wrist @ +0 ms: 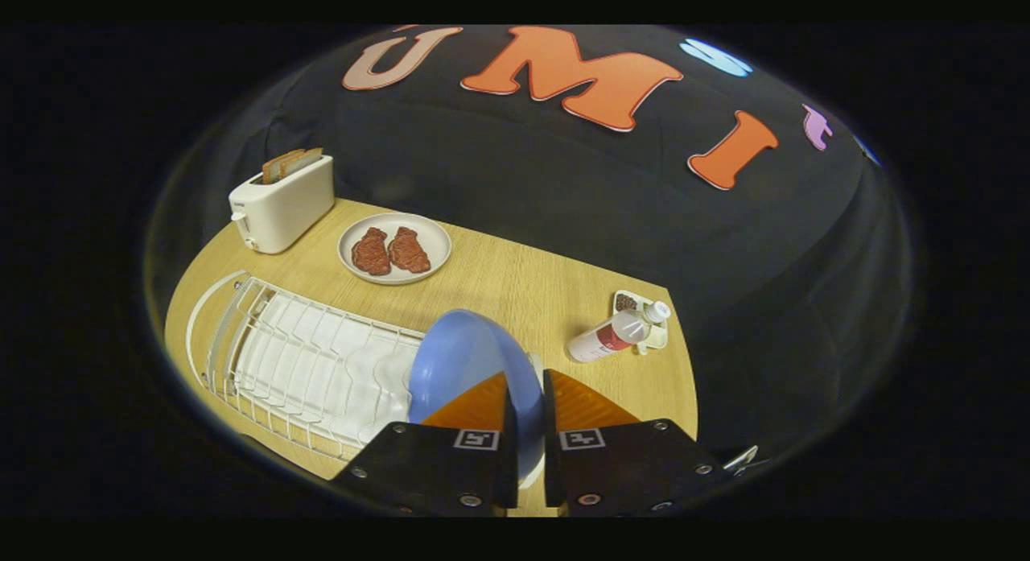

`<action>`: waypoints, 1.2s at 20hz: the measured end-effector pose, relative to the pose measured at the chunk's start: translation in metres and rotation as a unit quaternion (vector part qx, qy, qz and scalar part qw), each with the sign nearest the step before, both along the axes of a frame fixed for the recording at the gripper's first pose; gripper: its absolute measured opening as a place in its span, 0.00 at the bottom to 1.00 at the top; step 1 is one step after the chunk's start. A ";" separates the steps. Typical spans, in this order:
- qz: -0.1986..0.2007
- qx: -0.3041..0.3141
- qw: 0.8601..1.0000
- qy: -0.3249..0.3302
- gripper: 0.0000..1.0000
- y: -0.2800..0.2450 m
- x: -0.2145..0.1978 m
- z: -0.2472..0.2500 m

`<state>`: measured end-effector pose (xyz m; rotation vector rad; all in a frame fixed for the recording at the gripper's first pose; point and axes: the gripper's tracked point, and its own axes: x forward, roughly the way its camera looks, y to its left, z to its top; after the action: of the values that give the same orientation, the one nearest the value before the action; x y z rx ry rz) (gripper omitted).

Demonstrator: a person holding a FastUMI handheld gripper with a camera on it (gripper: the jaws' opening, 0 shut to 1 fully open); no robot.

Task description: Take the plate from the dish rack, then take the spoon from the basket and place it into the plate.

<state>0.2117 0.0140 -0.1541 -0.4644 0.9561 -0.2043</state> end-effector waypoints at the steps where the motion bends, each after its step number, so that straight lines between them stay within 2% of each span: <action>1: 0.002 -0.005 1.000 0.000 0.13 0.002 0.000 0.001; 6: 0.032 -0.053 0.998 -0.020 0.13 0.007 -0.001 0.014; 9: 0.030 -0.063 0.997 -0.023 0.13 0.001 -0.009 0.020; 14: 0.012 -0.009 0.999 -0.042 0.13 -0.008 -0.023 0.041; 19: 0.032 0.041 0.997 -0.056 0.13 -0.014 -0.061 0.058; 24: 0.044 0.078 0.995 -0.051 0.13 -0.025 -0.107 0.049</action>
<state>0.1044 -0.0113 -0.1054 -0.3481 0.8420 -0.0725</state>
